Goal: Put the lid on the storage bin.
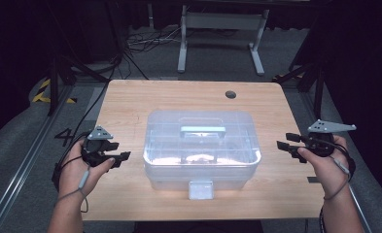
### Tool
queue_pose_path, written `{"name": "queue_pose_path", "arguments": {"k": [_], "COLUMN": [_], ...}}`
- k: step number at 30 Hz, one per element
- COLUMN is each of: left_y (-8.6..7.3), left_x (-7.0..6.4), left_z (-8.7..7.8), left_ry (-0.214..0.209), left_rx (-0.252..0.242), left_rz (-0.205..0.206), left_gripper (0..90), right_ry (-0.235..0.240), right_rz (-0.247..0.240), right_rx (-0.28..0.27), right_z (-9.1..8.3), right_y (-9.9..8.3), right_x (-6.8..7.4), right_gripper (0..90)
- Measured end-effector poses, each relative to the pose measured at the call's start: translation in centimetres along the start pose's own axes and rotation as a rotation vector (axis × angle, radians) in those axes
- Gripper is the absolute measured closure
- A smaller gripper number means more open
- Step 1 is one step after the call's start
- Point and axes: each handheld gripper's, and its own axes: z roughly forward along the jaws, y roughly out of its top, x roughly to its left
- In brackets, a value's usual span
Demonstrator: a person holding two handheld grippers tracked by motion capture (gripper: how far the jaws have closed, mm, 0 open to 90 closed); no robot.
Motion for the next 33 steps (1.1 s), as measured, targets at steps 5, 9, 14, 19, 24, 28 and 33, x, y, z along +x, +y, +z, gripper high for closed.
{"name": "queue_pose_path", "arguments": {"k": [5,9,14,19,24,28,33], "left_y": [-0.7,-1.4,-2.3,-3.1,-3.6,-4.0,-4.2], "left_x": [1.2,2.3,3.6,4.1,4.3,4.5,4.4], "left_z": [1.3,1.9,3.1,4.1,4.7,5.3,6.1], "left_ry": [0.004,0.041,0.036,0.017,0.006,0.004,0.004], "left_rx": [0.006,-0.003,-0.001,-0.01,-0.001,0.008,0.015], "left_rz": [-0.057,-0.085,-0.081,-0.1,-0.128,-0.135,-0.126], "left_gripper": [41.0,40.3,39.8,39.3,43.2,43.4,43.3], "right_ry": [-0.025,-0.056,-0.049,-0.044,-0.043,-0.035,-0.037], "right_rz": [0.035,0.022,0.032,0.033,0.025,0.029,0.02], "right_rx": [0.013,0.061,0.093,0.114,0.096,0.087,0.079], "right_z": [1.1,2.1,3.6,4.5,5.9,6.9,7.7], "right_y": [-1.1,-2.1,-3.4,-4.3,-5.1,-5.9,-6.6], "right_x": [-1.8,-3.1,-4.6,-5.3,-5.6,-6.0,-6.1], "right_gripper": [42.7,40.6,38.1,36.8,34.6,33.9,33.1]}}
